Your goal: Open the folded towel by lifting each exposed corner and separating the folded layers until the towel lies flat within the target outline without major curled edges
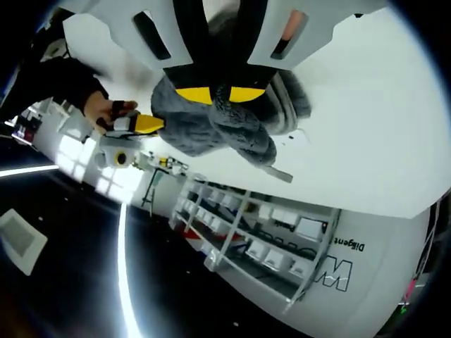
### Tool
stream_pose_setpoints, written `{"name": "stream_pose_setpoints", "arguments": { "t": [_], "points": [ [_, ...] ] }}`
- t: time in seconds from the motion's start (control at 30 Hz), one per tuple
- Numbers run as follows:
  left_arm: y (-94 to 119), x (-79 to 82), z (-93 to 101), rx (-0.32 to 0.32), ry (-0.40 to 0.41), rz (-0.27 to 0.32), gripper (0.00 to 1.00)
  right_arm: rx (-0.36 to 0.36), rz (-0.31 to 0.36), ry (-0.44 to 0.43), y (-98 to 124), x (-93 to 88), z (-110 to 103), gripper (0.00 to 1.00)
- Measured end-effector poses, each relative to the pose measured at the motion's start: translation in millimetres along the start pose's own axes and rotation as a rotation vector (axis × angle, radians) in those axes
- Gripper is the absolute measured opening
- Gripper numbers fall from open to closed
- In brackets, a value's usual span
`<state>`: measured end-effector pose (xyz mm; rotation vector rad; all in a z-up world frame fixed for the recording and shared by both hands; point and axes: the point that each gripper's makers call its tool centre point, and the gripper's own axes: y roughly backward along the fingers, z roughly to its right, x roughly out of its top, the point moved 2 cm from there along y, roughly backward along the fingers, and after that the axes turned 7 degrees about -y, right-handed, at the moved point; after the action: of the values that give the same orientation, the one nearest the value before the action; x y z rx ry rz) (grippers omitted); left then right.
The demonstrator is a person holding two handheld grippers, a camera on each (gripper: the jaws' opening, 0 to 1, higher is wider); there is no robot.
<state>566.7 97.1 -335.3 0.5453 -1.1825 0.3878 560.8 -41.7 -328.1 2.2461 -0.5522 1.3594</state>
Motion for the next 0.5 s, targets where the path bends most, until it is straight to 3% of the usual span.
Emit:
{"name": "stream_pose_setpoints", "arguments": {
  "t": [0.33, 0.5],
  "points": [
    [11.2, -15.6, 18.6, -0.028, -0.019, -0.027, 0.04, 0.009, -0.046, 0.148, 8.0, -15.9, -19.1, 0.07],
    [17.1, -25.8, 24.9, -0.032, -0.077, -0.039, 0.04, 0.027, -0.055, 0.233, 9.9, -24.5, -26.9, 0.09]
  ]
}}
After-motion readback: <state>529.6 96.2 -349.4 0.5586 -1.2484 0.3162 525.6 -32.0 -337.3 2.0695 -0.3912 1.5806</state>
